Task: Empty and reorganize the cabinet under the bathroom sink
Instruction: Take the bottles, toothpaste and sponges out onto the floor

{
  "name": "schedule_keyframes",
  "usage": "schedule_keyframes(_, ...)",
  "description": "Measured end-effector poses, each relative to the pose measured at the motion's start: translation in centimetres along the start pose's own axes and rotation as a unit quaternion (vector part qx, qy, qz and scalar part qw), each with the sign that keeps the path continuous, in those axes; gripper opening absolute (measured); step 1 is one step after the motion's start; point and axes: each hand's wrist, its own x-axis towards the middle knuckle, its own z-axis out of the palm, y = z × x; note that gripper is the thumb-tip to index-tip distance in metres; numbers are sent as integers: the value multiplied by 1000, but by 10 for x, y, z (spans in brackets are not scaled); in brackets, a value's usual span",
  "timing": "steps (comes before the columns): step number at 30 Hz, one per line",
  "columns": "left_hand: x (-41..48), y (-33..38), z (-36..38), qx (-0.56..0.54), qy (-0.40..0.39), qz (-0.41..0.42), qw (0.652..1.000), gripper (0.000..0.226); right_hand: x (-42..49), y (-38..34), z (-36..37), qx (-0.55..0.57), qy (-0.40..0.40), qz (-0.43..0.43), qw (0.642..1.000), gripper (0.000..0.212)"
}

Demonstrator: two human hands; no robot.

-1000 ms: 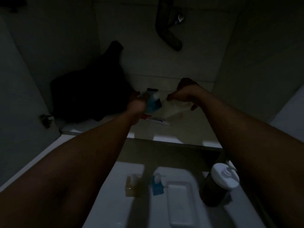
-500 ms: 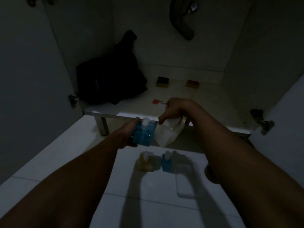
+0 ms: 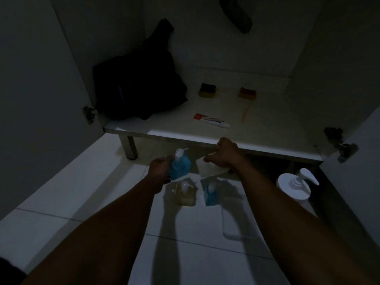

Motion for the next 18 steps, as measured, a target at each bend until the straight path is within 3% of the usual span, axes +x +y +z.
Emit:
schedule_keyframes(5,28,-8,6,27,19,17,999,15,20,16,22,28,54,10,998,62)
schedule_keyframes(9,52,-14,13,67,20,21,997,28,33,18,33,11,82,19,996,64)
schedule_keyframes(15,76,-28,18,99,-24,5,995,21,39,23,44,-53,95,-29,994,68)
schedule_keyframes(18,81,-34,19,106,-49,-12,993,19,42,28,51,-96,82,-47,991,59)
